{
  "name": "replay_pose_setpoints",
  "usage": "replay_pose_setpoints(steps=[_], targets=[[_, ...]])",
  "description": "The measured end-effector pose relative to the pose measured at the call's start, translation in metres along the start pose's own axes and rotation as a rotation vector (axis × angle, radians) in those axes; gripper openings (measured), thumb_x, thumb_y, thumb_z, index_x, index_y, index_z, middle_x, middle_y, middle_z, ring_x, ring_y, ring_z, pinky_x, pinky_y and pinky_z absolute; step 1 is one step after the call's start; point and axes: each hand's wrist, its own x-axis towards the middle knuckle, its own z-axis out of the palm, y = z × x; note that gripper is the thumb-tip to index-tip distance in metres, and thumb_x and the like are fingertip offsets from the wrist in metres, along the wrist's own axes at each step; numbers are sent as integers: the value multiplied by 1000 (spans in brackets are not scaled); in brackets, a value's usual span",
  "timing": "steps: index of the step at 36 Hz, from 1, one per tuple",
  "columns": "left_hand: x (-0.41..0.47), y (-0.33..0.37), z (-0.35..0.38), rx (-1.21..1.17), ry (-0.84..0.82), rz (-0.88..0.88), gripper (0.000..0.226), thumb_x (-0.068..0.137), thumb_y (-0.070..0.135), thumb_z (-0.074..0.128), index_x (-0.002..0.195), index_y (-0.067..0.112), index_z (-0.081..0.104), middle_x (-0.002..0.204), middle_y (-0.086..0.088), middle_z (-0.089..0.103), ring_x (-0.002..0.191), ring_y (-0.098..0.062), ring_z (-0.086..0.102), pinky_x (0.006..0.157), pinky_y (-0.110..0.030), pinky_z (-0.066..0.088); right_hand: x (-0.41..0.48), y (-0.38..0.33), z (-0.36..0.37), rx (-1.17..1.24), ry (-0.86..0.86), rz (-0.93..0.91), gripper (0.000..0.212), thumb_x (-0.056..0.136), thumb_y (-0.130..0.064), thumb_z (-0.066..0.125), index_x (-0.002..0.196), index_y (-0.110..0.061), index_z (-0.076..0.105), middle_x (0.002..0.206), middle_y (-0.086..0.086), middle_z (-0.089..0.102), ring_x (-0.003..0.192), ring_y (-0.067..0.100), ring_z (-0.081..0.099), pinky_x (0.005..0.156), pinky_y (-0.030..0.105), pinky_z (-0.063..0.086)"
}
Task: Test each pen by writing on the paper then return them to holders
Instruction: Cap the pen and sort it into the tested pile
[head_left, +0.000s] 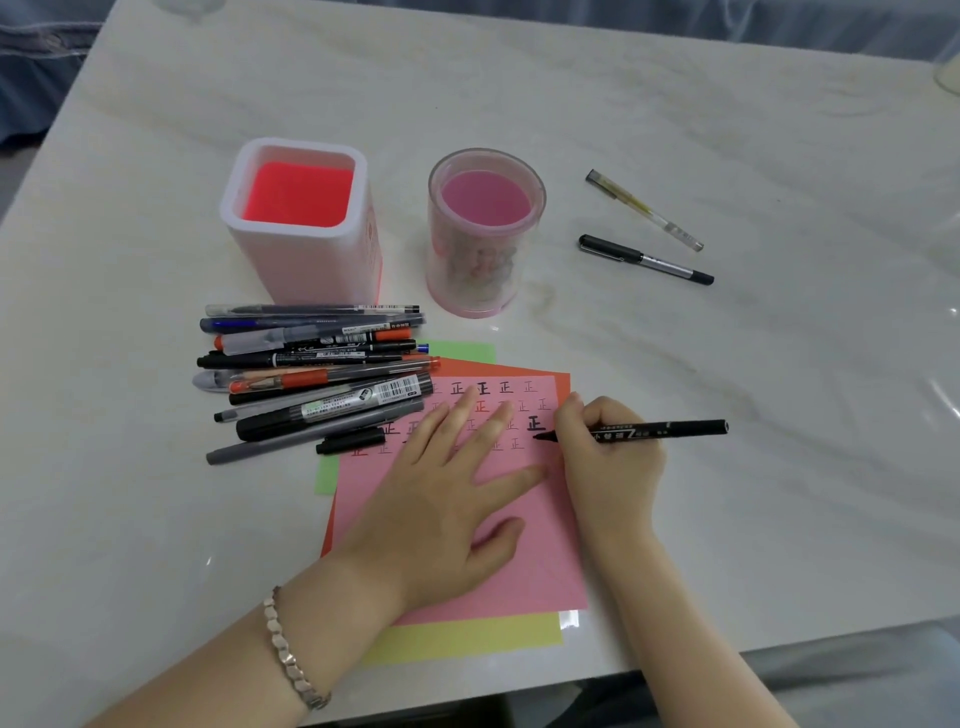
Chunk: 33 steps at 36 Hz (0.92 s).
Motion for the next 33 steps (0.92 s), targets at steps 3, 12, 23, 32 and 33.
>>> replay_pose_setpoints(steps=[3, 12, 23, 32, 33], targets=[[0, 0, 0, 4, -6, -1, 43, 85, 43, 43, 125, 37, 57, 149, -10, 34, 140, -36, 19, 113, -43, 9, 0, 0, 0, 5, -5, -9, 49, 82, -10, 61, 41, -24, 39, 36, -11, 41, 41, 5, 38, 46, 15, 29], [-1, 0, -1, -3, -10, -5, 43, 85, 44, 43, 125, 38, 57, 149, -10, 34, 141, -35, 18, 112, -45, 11, -2, 0, 1, -37, 17, -29, 42, 78, -23, 58, 42, -21, 38, 40, -8, 41, 43, 8, 37, 46, 16, 29], [0, -1, 0, -11, 4, -2, 43, 84, 44, 44, 124, 37, 57, 149, -11, 34, 140, -36, 18, 112, -45, 10, 0, 4, 0, -39, 21, -36, 44, 82, -11, 60, 44, -18, 38, 41, -7, 38, 44, 8, 33, 46, 17, 27], [0, -1, 1, -15, 10, -2, 43, 84, 42, 45, 125, 38, 56, 148, -10, 34, 140, -35, 19, 113, -44, 9, -1, 2, 0, -46, 28, -25, 39, 77, -11, 58, 44, -11, 37, 39, -7, 35, 42, 7, 31, 44, 15, 27], [0, -2, 1, -13, 9, -1, 43, 84, 42, 45, 125, 38, 56, 149, -10, 34, 140, -35, 18, 113, -44, 9, 0, 2, 0, -49, 31, -29, 38, 76, -14, 57, 44, -12, 36, 39, -7, 35, 42, 7, 30, 44, 15, 27]])
